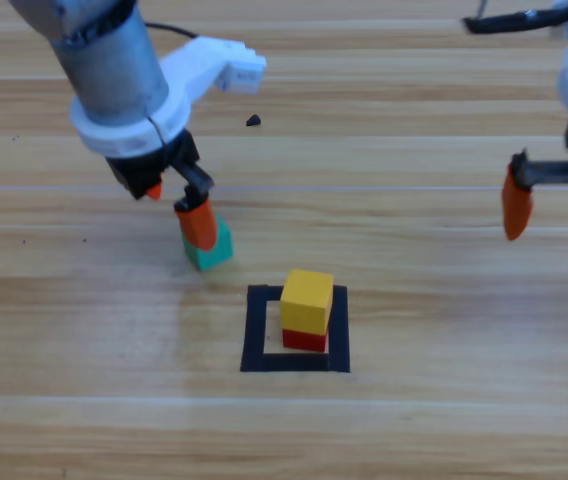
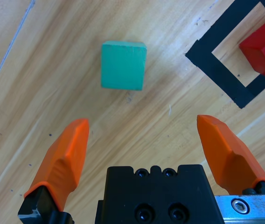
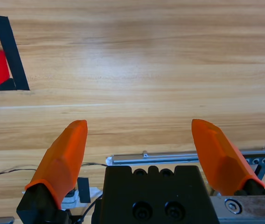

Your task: Stack the blocks in the rectangular block: red at the bottom, yellow in the middle, green on top

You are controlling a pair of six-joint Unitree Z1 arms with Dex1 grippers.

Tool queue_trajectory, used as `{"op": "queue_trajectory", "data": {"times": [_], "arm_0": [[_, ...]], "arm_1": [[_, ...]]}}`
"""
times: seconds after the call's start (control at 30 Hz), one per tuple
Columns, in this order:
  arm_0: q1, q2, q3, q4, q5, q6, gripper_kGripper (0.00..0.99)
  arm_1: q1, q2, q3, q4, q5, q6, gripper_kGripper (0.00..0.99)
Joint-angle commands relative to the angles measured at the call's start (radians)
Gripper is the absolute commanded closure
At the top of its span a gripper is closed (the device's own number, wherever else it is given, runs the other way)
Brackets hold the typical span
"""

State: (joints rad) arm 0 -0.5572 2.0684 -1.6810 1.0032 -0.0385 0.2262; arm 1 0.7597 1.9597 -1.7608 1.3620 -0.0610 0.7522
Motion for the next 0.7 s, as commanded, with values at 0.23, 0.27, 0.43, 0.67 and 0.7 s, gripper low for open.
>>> {"op": "queue_trajectory", "data": {"times": [0.23,0.27,0.43,0.67,0.7], "arm_0": [[-0.024,0.113,0.072,-0.121,0.055,-0.036,0.000],[-0.024,0.121,0.072,-0.129,0.057,-0.036,0.000],[-0.024,0.147,0.076,-0.161,0.069,-0.033,0.000],[-0.027,0.145,0.106,-0.213,0.074,-0.025,0.000],[-0.027,0.144,0.112,-0.222,0.074,-0.024,0.000]], "arm_1": [[-0.111,-0.102,0.354,-0.489,0.219,-0.231,0.008],[-0.111,-0.100,0.380,-0.524,0.225,-0.235,0.008],[-0.111,-0.094,0.437,-0.603,0.253,-0.252,0.008],[-0.111,-0.104,0.440,-0.616,0.253,-0.252,0.008],[-0.111,-0.110,0.442,-0.620,0.253,-0.252,0.008]]}}
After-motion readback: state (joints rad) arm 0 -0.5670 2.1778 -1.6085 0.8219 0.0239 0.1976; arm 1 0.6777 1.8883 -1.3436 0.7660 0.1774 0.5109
